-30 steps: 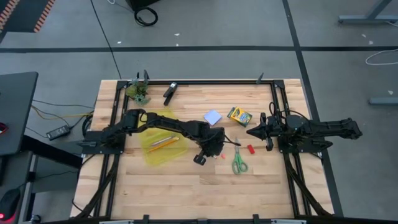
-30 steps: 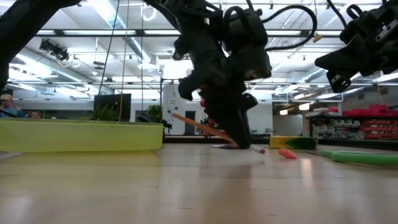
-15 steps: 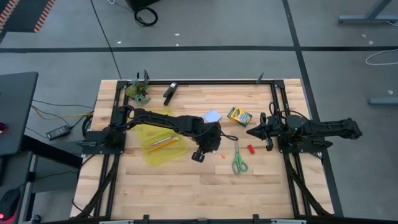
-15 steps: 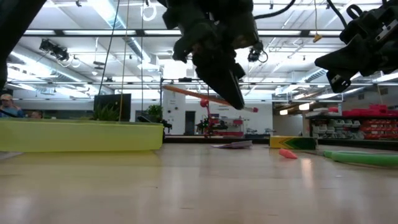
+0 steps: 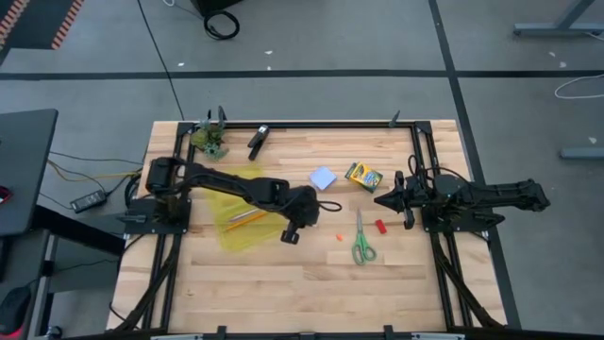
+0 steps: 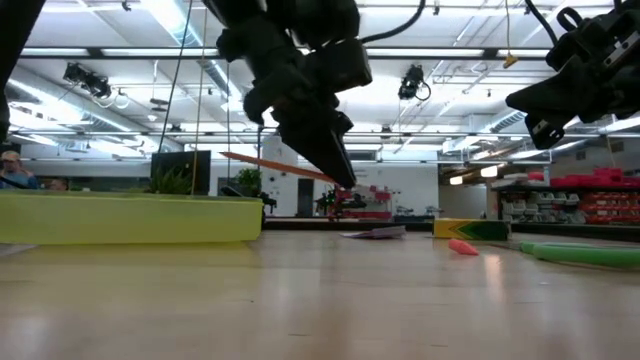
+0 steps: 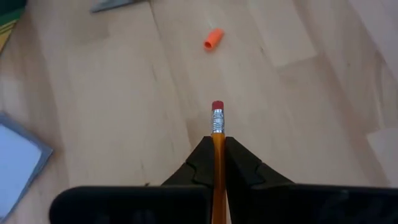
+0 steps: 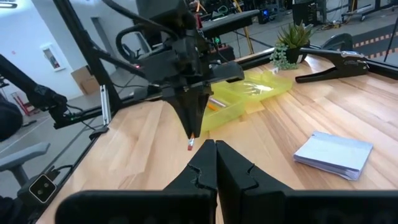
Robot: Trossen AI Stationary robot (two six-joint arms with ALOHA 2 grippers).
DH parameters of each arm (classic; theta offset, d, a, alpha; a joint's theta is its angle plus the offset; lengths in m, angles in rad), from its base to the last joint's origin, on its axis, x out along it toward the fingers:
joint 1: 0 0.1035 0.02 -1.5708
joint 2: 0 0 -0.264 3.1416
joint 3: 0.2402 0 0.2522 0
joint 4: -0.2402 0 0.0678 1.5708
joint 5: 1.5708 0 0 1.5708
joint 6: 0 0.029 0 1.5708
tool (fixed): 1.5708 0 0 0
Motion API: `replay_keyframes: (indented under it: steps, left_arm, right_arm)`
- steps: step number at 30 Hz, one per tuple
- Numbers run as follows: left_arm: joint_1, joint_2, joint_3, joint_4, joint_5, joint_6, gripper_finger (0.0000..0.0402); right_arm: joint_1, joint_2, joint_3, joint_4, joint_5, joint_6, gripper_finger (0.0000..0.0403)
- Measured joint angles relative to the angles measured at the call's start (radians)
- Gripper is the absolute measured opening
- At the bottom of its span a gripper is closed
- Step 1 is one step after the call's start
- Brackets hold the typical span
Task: Pack school essentials
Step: Put the orange pencil into the yellow supply box
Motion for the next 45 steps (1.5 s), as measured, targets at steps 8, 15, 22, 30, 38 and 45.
replay_keyframes:
  steps: [8,15,22,30,38,45]
  left_arm:
    - [-0.004,-0.044,-0.08,0.116,-0.004,0.049,0.0013]
    - [-0.016,-0.043,-0.081,0.116,-0.004,0.053,0.0012]
    - [-0.027,-0.043,-0.081,0.116,-0.004,0.049,0.0017]
    - [-0.025,-0.042,-0.081,0.116,-0.004,0.075,0.0016]
    - [-0.023,-0.041,-0.081,0.113,-0.004,0.074,0.0014]
    - [-0.023,-0.041,-0.081,0.114,-0.006,0.077,0.0013]
  right_arm:
    - [0.0,0.0,0.0,-0.001,0.0,0.0,0.0007]
    - [0.0,0.0,0.0,0.007,0.0,0.004,0.0007]
    - [0.0,0.013,-0.001,0.118,0.02,0.005,0.0007]
    - [0.001,0.123,-0.001,0.216,0.026,0.235,0.0007]
    - [0.063,0.442,0.001,0.272,0.063,0.354,0.0007]
    - [0.171,0.714,0.116,0.277,0.158,0.37,0.0052]
